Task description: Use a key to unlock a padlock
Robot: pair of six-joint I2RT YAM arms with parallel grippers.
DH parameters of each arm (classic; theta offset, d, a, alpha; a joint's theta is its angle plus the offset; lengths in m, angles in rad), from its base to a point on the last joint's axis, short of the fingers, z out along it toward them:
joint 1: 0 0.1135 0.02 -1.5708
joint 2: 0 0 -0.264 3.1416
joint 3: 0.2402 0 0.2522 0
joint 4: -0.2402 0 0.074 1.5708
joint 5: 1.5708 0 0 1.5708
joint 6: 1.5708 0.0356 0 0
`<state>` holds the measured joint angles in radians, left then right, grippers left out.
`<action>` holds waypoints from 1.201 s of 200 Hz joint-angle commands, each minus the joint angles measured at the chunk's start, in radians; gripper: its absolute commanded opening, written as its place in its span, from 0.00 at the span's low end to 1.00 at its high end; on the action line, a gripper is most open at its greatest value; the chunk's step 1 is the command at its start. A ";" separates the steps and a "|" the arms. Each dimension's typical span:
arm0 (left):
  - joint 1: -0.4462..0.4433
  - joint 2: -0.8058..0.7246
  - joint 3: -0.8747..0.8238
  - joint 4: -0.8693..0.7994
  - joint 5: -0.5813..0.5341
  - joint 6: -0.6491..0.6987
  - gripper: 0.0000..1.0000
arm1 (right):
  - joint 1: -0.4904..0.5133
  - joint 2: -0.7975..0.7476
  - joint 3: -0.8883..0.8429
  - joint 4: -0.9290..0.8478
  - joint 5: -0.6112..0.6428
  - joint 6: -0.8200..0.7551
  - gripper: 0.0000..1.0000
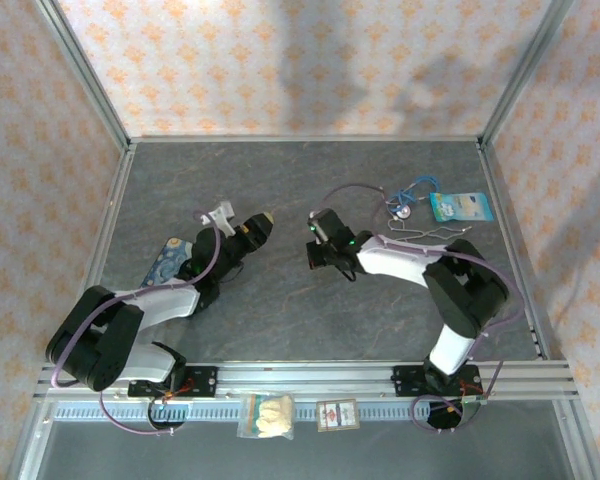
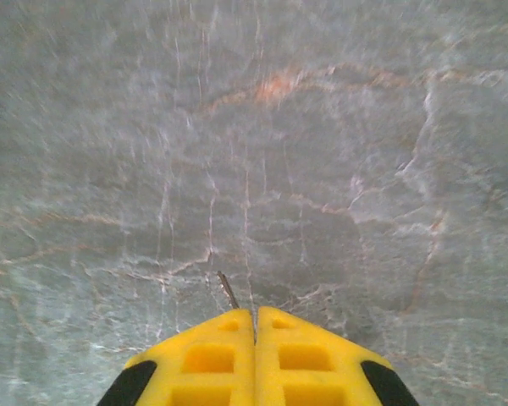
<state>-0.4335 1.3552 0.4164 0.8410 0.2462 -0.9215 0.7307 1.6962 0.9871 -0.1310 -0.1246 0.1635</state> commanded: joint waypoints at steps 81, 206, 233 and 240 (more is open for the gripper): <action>-0.116 0.199 -0.030 0.342 -0.061 -0.335 0.64 | -0.062 -0.209 -0.119 0.277 -0.294 0.082 0.00; -0.161 0.265 0.069 0.346 -0.033 -0.383 0.46 | -0.066 -0.225 -0.177 0.442 -0.393 0.171 0.00; -0.163 0.262 0.065 0.351 -0.024 -0.376 0.28 | -0.070 -0.221 -0.176 0.443 -0.381 0.181 0.00; -0.163 0.260 0.063 0.351 -0.022 -0.373 0.22 | -0.069 -0.219 -0.176 0.444 -0.377 0.181 0.00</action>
<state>-0.5838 1.6081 0.4706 1.1366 0.2081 -1.3029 0.6701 1.4868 0.8207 0.2764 -0.5053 0.3302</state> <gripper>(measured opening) 0.289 0.045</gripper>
